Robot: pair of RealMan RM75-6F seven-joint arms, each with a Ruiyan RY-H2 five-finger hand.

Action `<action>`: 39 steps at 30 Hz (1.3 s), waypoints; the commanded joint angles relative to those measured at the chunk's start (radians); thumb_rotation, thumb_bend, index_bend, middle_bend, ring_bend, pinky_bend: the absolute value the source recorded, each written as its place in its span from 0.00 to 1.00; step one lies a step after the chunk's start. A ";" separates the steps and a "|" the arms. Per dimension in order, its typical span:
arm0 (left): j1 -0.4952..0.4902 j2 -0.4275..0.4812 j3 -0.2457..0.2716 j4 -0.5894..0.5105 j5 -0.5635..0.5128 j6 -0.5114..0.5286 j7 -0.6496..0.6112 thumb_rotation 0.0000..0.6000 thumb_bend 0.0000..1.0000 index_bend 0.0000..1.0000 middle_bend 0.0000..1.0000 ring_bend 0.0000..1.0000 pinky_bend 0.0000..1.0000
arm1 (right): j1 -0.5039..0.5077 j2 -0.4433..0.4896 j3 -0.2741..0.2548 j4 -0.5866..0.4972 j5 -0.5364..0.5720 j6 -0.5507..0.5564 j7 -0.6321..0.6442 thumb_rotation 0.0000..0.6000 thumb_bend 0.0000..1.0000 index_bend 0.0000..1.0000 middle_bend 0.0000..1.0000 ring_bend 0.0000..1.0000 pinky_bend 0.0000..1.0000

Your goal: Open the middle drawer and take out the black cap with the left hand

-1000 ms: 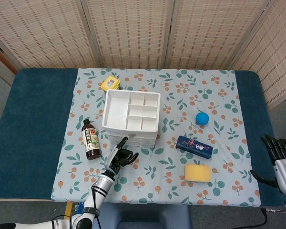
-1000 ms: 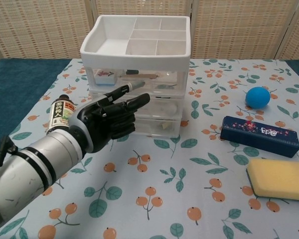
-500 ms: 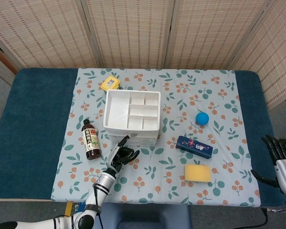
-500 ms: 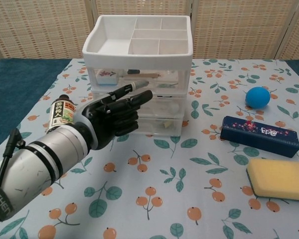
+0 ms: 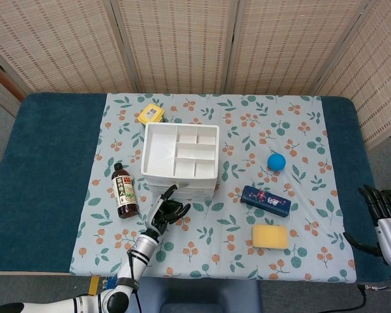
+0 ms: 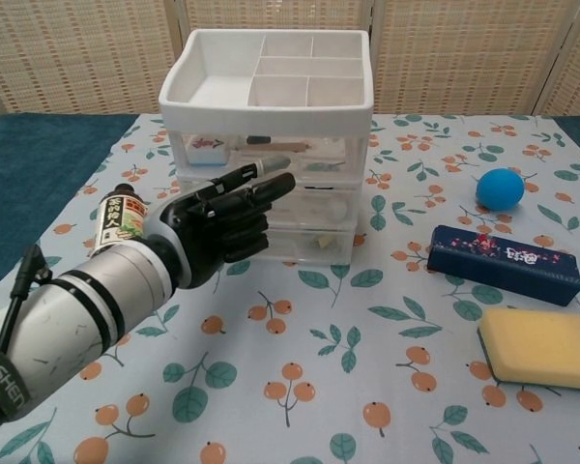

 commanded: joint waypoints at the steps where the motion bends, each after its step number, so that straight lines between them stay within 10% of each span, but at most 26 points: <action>1: 0.002 0.001 0.002 -0.003 0.002 0.000 0.000 1.00 0.30 0.26 1.00 1.00 1.00 | 0.000 0.000 0.000 0.000 0.000 0.000 0.000 1.00 0.20 0.00 0.00 0.00 0.00; 39: 0.076 0.047 0.106 -0.084 0.087 0.028 -0.040 1.00 0.30 0.22 1.00 1.00 1.00 | -0.004 -0.002 -0.004 -0.004 -0.008 0.003 -0.006 1.00 0.20 0.00 0.00 0.00 0.00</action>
